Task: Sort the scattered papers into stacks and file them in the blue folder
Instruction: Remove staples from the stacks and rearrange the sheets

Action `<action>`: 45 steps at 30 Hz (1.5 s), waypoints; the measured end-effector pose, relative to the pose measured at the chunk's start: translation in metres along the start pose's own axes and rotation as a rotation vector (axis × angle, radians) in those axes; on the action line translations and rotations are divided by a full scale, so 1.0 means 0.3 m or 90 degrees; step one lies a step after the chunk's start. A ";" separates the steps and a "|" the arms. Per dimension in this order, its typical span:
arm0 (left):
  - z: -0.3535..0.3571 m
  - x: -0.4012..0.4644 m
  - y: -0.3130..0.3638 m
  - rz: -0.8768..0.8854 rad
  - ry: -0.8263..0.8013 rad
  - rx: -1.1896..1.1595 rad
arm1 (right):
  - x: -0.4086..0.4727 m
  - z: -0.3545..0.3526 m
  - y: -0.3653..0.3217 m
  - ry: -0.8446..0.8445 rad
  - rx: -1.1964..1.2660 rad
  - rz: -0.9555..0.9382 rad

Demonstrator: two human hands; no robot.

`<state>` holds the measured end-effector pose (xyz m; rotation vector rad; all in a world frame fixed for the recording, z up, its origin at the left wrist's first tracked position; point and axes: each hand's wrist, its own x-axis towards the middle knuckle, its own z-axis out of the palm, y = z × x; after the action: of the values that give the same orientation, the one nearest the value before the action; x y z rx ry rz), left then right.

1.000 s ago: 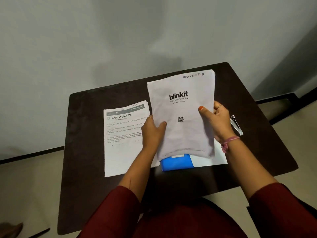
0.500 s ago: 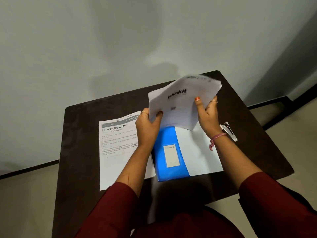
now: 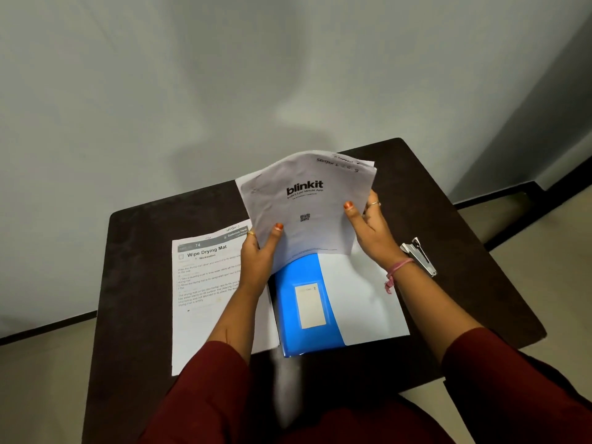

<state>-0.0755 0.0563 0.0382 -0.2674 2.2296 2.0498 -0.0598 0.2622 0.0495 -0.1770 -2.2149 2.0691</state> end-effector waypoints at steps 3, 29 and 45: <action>0.002 -0.002 -0.042 -0.004 0.023 -0.016 | 0.004 0.000 0.019 -0.002 0.013 0.021; 0.102 -0.122 -0.284 -0.342 0.002 -0.022 | 0.187 -0.124 0.210 0.014 0.031 0.342; 0.127 0.079 -0.223 -0.331 0.049 -0.146 | 0.051 -0.182 0.427 -0.055 -0.089 0.385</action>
<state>-0.0874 0.0875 -0.0352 -0.8548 1.7097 2.0090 -0.0647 0.3270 -0.0744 -0.8839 -2.5956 2.2032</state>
